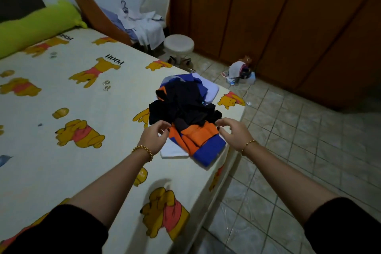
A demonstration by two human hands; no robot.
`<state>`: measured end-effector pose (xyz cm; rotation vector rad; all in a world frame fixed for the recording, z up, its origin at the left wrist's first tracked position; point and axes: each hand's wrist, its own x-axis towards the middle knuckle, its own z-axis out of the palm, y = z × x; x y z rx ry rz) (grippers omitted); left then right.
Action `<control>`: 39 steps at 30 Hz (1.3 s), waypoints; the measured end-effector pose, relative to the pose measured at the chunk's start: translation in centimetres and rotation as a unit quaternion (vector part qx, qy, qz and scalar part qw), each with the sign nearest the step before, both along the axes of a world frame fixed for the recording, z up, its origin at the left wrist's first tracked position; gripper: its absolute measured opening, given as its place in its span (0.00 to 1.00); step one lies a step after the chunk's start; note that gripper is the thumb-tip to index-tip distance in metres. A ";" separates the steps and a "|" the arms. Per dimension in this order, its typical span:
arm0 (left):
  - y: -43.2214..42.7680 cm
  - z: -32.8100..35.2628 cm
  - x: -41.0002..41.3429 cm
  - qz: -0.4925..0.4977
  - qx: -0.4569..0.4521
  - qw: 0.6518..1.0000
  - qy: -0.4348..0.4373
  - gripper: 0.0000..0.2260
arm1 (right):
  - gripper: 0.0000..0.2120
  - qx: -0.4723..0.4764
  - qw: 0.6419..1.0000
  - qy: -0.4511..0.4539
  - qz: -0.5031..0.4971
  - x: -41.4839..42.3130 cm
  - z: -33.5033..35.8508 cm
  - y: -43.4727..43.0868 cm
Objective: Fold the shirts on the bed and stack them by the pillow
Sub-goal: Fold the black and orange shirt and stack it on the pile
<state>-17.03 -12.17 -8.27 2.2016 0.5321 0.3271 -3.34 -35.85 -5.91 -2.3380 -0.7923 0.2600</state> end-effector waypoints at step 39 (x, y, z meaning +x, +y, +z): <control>8.8 2.0 20.5 0.069 0.045 0.996 0.045 0.09 | 0.14 -0.035 0.998 -0.003 0.047 20.9 -2.0 14.5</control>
